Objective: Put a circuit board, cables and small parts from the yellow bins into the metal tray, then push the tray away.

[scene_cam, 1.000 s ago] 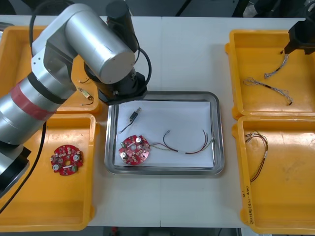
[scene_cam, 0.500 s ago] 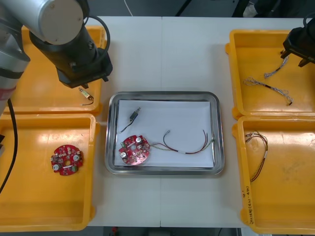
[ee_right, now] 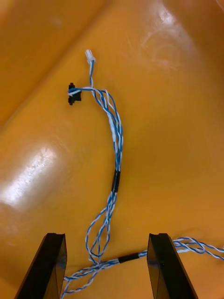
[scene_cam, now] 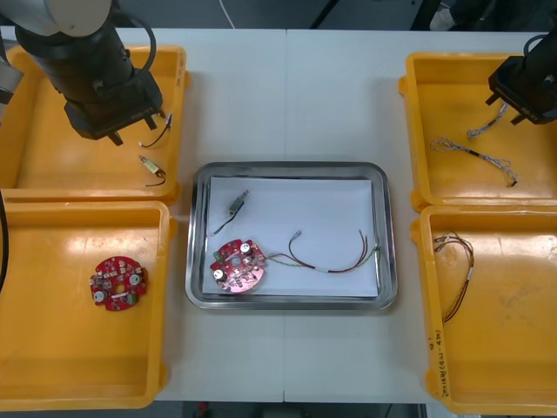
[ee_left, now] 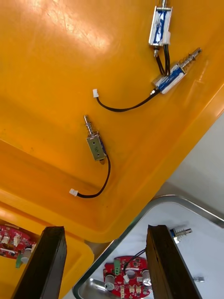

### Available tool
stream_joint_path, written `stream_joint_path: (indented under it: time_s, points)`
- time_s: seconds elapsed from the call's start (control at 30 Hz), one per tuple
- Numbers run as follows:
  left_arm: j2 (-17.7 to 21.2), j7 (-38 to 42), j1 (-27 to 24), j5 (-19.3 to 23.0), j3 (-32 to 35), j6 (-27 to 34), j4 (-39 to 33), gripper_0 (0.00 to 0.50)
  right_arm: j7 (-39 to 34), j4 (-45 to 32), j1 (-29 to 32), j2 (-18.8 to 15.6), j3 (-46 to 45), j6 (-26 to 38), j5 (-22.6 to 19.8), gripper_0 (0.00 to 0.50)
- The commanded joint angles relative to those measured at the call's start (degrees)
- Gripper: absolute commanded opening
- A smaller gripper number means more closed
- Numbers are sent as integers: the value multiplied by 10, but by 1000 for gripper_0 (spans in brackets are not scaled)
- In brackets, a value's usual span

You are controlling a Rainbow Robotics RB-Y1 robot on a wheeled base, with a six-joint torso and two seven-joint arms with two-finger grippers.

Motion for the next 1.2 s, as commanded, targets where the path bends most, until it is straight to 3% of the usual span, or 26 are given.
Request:
stream_joint_path:
  time_s: [0.03, 0.43, 0.67, 1.2]
  points:
    - [24, -16, -30, -1, 36, -30, 21, 500, -44, 24, -39, -12, -3, -44, 6, 500]
    - [25, -98, -58, -26, 42, -129, 145, 500, -60, 100, -39, -6, -9, -109, 0, 500]
    - [15, -153, -86, -44, 42, -183, 207, 500, -80, 108, -38, 2, -15, -118, -1, 500]
    - [1, -196, -93, -88, 42, -284, 249, 500, -174, 108, -34, 18, -19, -133, -1, 500]
